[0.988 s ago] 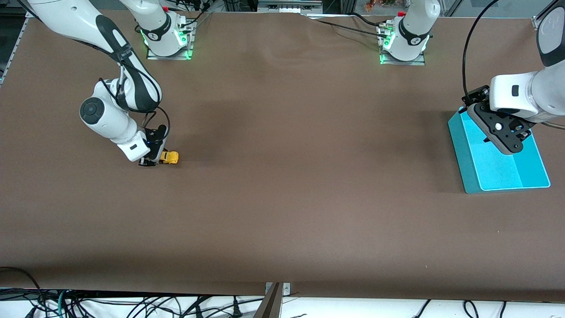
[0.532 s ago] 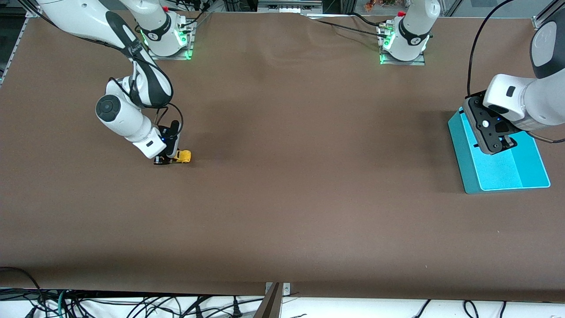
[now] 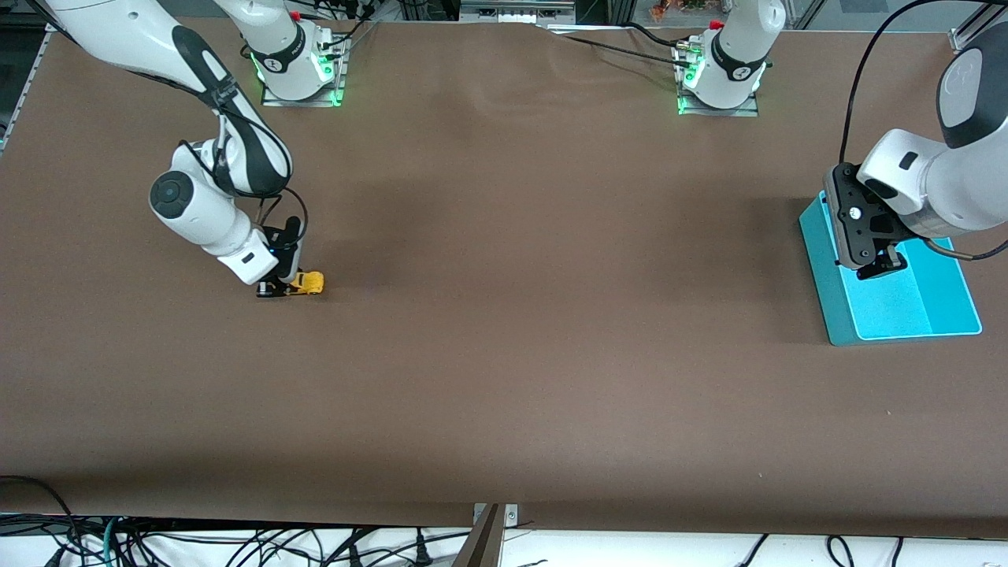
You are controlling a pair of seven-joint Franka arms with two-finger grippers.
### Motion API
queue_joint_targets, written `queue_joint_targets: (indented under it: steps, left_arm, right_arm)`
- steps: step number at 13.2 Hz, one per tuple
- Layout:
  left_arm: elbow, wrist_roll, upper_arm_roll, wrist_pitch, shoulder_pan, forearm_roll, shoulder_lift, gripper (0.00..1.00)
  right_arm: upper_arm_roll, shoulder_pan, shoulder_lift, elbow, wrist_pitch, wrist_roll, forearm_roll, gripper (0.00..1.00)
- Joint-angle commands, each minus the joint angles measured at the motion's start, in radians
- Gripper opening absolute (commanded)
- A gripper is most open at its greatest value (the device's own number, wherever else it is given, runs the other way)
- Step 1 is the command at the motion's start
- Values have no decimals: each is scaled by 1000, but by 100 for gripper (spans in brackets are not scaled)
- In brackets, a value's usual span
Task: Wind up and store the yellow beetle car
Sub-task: 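Grasp the yellow car with the right gripper while the left gripper lowers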
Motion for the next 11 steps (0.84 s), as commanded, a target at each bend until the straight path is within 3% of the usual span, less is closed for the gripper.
queue_joint_targets:
  steps: [1,6,10,11]
  left_arm:
    - [9,25,-8,3,-8,5,9,100]
    - [-7,37,-9,4,1,-51,43,100]
    - [-56,65,-9,55,0,-50,20,100]
    - [-82,65,-9,82,3,-47,6,100]
  right_arm:
    - [-6,-64,54,-12,40,-88,-14,0]
    - [-58,-200,69,-11,36,-208,-14,0]
    - [-75,-222,68,-6,31,-234,-11,0]
    - [-71,-221,65,0,22,-231,-11,20]
